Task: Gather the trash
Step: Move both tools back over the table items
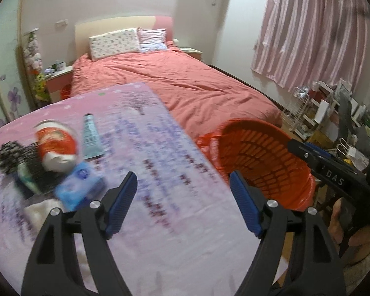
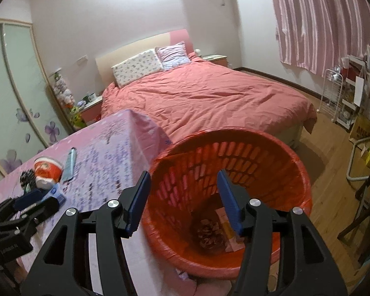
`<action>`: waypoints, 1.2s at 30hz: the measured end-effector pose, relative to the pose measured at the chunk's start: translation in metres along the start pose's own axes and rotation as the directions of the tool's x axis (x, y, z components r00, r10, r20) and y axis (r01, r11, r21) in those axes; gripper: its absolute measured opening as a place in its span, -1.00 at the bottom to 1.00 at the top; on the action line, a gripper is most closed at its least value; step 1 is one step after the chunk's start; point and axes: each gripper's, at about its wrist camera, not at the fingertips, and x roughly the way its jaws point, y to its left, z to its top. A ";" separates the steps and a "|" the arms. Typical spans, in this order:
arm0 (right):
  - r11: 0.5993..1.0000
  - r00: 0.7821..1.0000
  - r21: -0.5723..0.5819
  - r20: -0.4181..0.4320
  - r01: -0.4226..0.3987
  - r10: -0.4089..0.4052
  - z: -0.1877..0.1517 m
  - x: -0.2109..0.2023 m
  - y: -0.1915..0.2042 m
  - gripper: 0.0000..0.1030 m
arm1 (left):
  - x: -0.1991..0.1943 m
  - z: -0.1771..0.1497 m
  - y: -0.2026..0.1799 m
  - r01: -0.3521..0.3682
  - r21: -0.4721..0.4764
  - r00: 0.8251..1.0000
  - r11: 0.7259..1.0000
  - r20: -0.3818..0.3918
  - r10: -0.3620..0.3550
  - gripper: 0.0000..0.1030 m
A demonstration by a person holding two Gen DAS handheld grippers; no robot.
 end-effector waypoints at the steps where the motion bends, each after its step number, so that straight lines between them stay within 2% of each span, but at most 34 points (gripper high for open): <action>1: 1.000 1.000 -0.011 -0.003 -0.006 0.006 -0.002 -0.001 0.006 0.10 | -0.005 -0.003 0.006 -0.013 -0.006 1.000 1.000 0.005 0.013 0.55; 7: 0.997 0.998 -0.060 -0.040 -0.045 0.043 -0.017 0.002 0.038 0.10 | -0.041 -0.029 0.057 -0.143 -0.068 0.988 0.987 0.045 0.146 0.77; 11: 0.992 0.995 -0.105 -0.074 -0.068 0.061 -0.030 0.006 0.061 0.10 | -0.048 -0.050 0.097 -0.221 -0.113 0.974 0.969 0.016 0.224 0.82; 16: 0.985 0.990 -0.138 -0.115 -0.102 0.087 -0.043 0.012 0.088 0.10 | -0.033 -0.063 0.128 -0.238 -0.175 0.971 0.955 -0.057 0.232 0.82; 20: 0.980 0.986 -0.162 -0.137 -0.118 0.097 -0.051 0.016 0.106 0.10 | -0.020 -0.063 0.137 -0.232 -0.192 0.972 0.953 -0.079 0.221 0.82; 27: 0.971 0.980 -0.191 -0.167 -0.143 0.111 -0.058 0.024 0.128 0.10 | -0.006 -0.071 0.159 -0.287 -0.208 0.956 0.935 -0.128 0.264 0.49; 32: 0.964 0.972 -0.203 -0.194 -0.170 0.131 -0.064 0.032 0.145 0.10 | -0.014 -0.082 0.193 -0.359 -0.253 0.931 0.899 -0.166 0.325 0.44; 36: 0.957 0.958 -0.196 -0.230 -0.215 0.169 -0.067 0.042 0.166 0.10 | -0.016 -0.084 0.224 -0.400 -0.278 0.914 0.873 -0.193 0.357 0.39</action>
